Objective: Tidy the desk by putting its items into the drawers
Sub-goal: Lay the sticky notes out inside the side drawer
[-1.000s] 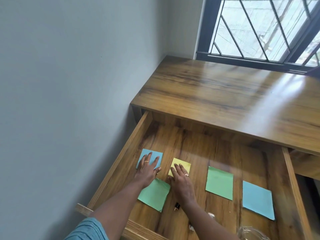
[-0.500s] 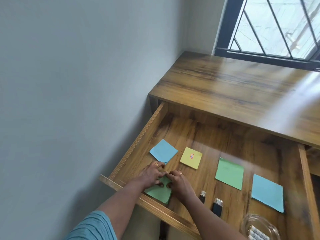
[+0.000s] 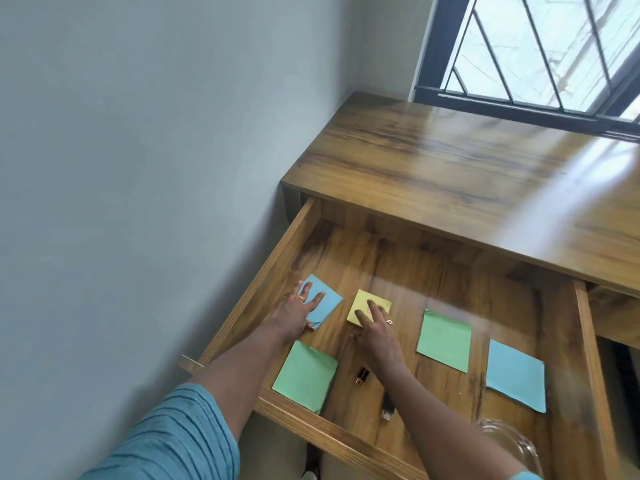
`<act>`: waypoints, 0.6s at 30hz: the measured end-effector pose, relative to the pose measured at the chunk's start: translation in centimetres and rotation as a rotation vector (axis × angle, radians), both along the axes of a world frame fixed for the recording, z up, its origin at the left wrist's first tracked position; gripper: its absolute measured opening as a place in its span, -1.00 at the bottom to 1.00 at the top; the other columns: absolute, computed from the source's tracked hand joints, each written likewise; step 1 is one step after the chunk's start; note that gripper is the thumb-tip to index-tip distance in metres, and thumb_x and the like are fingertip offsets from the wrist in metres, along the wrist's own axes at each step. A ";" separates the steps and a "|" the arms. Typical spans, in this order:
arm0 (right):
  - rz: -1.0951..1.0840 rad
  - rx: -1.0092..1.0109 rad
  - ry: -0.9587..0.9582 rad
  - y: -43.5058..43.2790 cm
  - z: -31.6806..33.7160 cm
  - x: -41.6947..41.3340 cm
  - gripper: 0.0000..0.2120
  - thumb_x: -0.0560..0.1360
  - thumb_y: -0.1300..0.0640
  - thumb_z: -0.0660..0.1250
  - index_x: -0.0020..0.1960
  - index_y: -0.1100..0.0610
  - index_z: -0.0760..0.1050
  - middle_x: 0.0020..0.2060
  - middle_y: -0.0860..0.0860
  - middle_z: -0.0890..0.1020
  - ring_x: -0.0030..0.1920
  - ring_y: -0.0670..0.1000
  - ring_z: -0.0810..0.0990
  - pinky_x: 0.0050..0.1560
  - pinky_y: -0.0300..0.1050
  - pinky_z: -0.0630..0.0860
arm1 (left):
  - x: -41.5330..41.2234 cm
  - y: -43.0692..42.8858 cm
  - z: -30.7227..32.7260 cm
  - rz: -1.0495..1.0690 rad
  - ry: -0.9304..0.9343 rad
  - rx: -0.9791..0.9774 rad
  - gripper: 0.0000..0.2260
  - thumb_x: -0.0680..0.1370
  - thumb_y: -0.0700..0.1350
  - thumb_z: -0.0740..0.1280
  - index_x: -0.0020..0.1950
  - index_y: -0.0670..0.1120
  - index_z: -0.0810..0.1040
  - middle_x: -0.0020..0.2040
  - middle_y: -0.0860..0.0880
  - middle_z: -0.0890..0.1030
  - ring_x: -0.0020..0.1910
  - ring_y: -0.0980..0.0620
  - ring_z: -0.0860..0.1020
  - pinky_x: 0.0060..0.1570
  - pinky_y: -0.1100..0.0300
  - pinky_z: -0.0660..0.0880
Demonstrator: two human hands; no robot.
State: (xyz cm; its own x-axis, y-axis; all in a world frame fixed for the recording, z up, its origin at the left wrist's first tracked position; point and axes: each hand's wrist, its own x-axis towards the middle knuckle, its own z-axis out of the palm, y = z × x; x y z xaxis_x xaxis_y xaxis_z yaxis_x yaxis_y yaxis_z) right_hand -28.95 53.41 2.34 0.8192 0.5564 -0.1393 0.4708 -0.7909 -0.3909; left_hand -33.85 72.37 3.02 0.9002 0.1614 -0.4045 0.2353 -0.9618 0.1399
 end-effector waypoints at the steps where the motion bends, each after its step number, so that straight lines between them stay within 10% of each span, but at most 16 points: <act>1: -0.023 -0.033 0.035 -0.1 0.0 0.7 -0.50 0.56 0.03 0.23 0.47 0.05 0.24 0.53 0.09 0.08 0.53 0.15 0.01 0.44 0.06 0.20 | 0.4 0.2 -0.2 0.008 0.034 0.002 -0.38 0.62 -0.10 0.19 0.56 0.05 -0.11 0.57 -0.11 -0.20 0.55 -0.13 -0.23 0.50 -0.03 0.00; 18: -0.064 -0.069 0.203 -0.2 -0.9 1.3 -0.51 0.61 0.08 0.16 0.50 -0.03 0.13 0.54 0.03 -0.01 0.53 0.14 -0.16 0.46 0.12 0.13 | 2.6 -1.2 -1.4 0.181 0.165 -0.007 -0.44 0.66 -0.05 0.05 0.56 -0.03 -0.19 0.55 -0.21 -0.23 0.55 -0.19 -0.20 0.51 -0.04 -0.05</act>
State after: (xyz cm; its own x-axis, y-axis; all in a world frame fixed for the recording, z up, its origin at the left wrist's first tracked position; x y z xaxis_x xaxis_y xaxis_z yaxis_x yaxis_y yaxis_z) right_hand -27.65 53.21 1.43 0.8036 0.4879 -0.3408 0.3363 -0.8448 -0.4163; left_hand -31.26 71.17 1.61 0.7786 0.3109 -0.5451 0.4242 -0.9009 0.0920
